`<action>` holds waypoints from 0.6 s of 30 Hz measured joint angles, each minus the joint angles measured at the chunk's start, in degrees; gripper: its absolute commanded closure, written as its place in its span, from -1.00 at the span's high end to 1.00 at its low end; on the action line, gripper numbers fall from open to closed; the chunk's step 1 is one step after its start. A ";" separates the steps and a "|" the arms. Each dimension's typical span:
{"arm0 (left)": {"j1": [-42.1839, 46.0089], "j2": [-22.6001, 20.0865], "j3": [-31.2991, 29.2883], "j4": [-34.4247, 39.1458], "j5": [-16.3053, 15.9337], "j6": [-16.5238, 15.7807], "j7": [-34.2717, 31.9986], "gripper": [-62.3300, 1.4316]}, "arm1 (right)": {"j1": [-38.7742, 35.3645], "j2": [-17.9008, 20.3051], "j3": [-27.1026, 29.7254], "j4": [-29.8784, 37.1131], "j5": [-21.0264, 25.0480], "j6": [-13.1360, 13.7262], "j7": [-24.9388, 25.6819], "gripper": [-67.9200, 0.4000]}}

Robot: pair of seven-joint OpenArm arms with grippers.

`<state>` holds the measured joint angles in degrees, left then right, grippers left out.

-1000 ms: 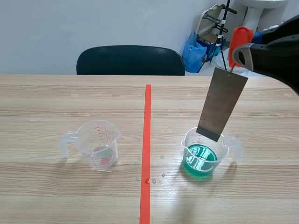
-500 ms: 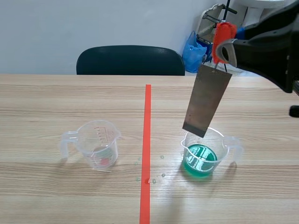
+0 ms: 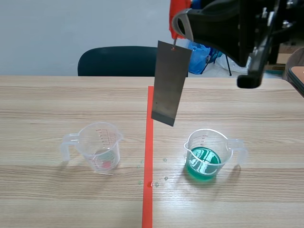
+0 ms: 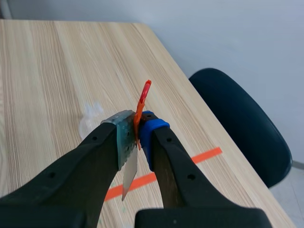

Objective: Do the redox reaction experiment

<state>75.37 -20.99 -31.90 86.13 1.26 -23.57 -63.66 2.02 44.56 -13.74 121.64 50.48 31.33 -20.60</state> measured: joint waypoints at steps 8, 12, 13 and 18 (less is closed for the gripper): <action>0.00 0.00 0.00 0.00 -0.02 0.00 0.00 1.00 | 9.42 -5.95 -10.12 -6.99 -0.09 -0.02 -2.14 -0.97; 0.00 0.00 0.00 0.00 -0.02 0.00 0.00 1.00 | 13.84 -8.37 -14.82 -9.20 -0.31 -0.02 -3.91 -0.97; 0.00 0.00 0.00 0.00 -0.02 0.00 0.00 1.00 | 14.82 -9.01 -15.82 -9.64 -0.28 -0.02 -3.91 -0.97; 0.00 0.00 0.00 0.00 0.00 0.00 0.00 1.00 | 18.49 -12.39 -20.33 -12.02 -0.57 -0.02 -4.24 -0.97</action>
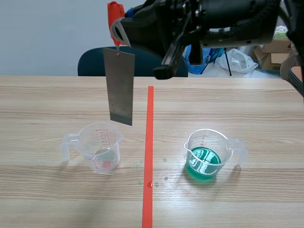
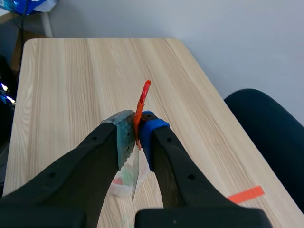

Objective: Do the redox reaction experiment

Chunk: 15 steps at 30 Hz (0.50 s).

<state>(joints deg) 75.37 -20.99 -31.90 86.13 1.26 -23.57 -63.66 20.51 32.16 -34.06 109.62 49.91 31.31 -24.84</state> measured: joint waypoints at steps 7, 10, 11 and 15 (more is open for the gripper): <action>0.00 0.00 0.00 0.00 0.00 0.00 0.00 1.00 | 3.52 -5.68 -5.27 -5.22 -0.39 -0.02 -2.51 -0.97; 0.00 0.00 0.00 0.00 -0.02 0.00 0.00 1.00 | 4.74 -7.89 -7.06 -6.67 -1.09 0.00 -2.67 -0.97; 0.00 0.00 0.00 0.00 0.00 0.00 0.00 1.00 | 5.18 -8.52 -7.58 -7.06 -1.27 0.00 -2.69 -0.97; 0.00 0.00 0.00 0.00 -0.02 0.00 0.00 1.00 | 6.58 -10.95 -9.14 -8.61 -1.57 -0.02 -2.95 -0.97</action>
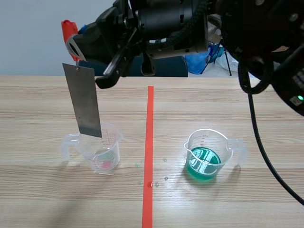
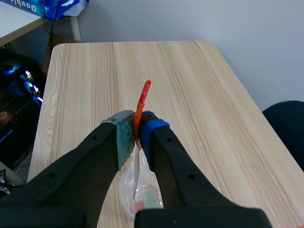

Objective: Do the redox reaction experiment

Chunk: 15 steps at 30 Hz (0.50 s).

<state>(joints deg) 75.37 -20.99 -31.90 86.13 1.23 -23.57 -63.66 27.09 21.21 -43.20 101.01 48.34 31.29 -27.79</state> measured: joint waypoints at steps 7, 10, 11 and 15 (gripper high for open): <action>0.00 0.00 0.00 0.00 0.02 0.00 0.00 1.00 | 0.74 -3.39 -0.17 -3.54 -1.22 0.00 -1.68 -0.97; 0.00 0.00 0.00 0.00 0.02 0.00 0.00 1.00 | 1.11 -3.74 -0.17 -4.70 -1.75 0.00 -1.68 -0.97; 0.00 0.00 0.00 0.00 0.00 0.00 0.00 1.00 | 1.14 -3.76 -0.17 -4.81 -2.27 0.00 -1.68 -0.97; 0.00 0.00 0.00 0.00 0.00 0.00 0.00 1.00 | 1.14 -3.74 -0.17 -4.81 -2.43 0.00 -1.68 -0.97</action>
